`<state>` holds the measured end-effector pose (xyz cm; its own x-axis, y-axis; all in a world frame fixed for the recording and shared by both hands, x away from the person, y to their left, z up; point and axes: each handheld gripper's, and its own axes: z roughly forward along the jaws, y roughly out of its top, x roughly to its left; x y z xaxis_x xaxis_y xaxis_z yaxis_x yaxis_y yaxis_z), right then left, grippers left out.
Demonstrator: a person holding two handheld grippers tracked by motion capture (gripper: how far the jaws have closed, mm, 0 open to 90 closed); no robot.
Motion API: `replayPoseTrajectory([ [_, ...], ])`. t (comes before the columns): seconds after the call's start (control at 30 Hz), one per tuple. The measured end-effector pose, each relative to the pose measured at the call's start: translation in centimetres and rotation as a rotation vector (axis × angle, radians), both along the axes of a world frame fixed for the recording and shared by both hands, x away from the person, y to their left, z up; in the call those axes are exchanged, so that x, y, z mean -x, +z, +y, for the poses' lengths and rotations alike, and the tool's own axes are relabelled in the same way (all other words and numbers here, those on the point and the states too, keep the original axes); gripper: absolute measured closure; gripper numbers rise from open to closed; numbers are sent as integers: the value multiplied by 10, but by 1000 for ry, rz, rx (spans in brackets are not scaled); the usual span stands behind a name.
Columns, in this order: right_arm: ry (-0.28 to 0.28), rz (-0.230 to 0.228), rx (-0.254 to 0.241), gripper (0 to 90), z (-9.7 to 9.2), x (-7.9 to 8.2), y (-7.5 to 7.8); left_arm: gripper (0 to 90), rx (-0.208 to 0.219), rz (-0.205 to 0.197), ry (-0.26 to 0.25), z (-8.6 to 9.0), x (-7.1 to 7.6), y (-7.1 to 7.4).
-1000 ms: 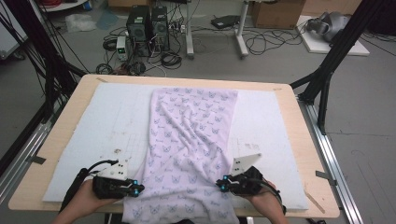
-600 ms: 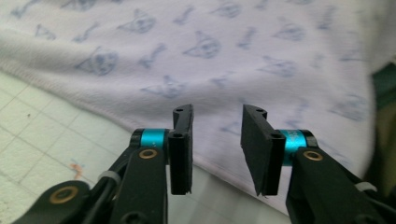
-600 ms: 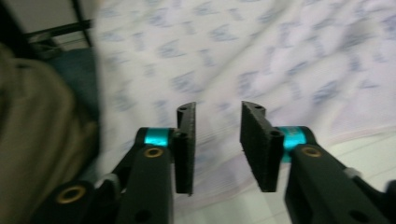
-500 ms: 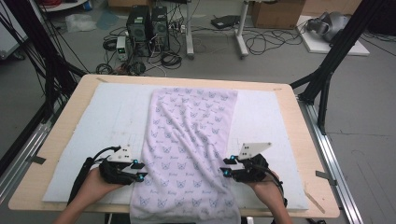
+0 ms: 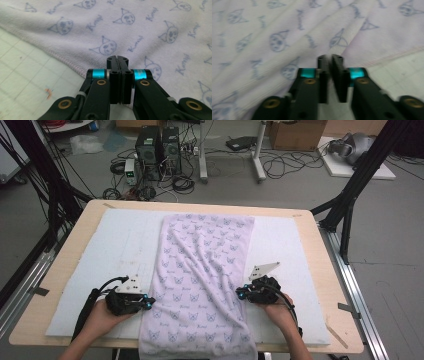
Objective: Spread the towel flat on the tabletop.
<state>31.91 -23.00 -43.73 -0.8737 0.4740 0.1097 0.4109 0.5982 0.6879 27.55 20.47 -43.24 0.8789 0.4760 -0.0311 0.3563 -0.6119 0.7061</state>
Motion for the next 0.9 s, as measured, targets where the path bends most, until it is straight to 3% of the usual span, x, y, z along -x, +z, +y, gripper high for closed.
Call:
replayPoseTrajectory([
  [0.07, 7, -8, -1, 857, -1, 2, 5, 885, 6, -5, 12, 6, 2, 2],
  [0.1, -11, -35, -42, 810, -5, 5, 12, 884, 23, -6, 11, 9, 3, 5],
  [0.13, -11, -35, -42, 810, -5, 5, 12, 879, 23, -6, 11, 9, 3, 5],
  [0.17, -45, -59, -48, 758, -8, 3, 19, 859, 51, -7, 0, 10, 3, 7],
  [0.2, -45, -59, -48, 758, -8, 3, 19, 801, 51, -7, 0, 10, 3, 7],
  [0.23, -74, -69, -34, 713, -8, -3, 19, 739, 69, -2, -3, 7, 1, 9],
  [0.3, -92, -70, -14, 698, -6, -10, 15, 668, 63, 2, -7, 1, -1, 7],
  [0.37, -111, -58, 2, 688, -3, -17, 9, 640, 62, 8, -7, -2, -2, 5],
  [0.43, -122, -41, 22, 681, -1, -23, 3, 649, 24, 16, -14, -11, -6, -2],
  [0.53, -122, -38, 30, 722, 2, -25, -2, 789, 26, 8, -11, -13, -6, -6],
  [0.57, -115, -39, 29, 850, 1, -25, -2, 837, 31, 12, -8, -12, -7, -7],
  [0.67, -98, -32, 30, 871, 1, -25, -1, 870, 38, 14, 0, -11, -6, -7],
  [0.7, -101, -69, 87, 877, 0, -24, 3, 870, 34, 11, 0, -11, -6, -7],
  [0.8, -137, -89, 107, 877, -7, -26, 8, 870, 35, 11, 0, -12, -6, -7],
  [0.83, -185, -118, 128, 877, -17, -30, 14, 869, 31, 11, -1, -12, -6, -6],
  [0.87, -185, -118, 128, 877, -17, -30, 14, 864, 31, 11, -1, -12, -6, -6],
  [0.9, -259, -117, 119, 862, -30, -35, 18, 824, 32, 7, 5, -12, -6, -6],
])
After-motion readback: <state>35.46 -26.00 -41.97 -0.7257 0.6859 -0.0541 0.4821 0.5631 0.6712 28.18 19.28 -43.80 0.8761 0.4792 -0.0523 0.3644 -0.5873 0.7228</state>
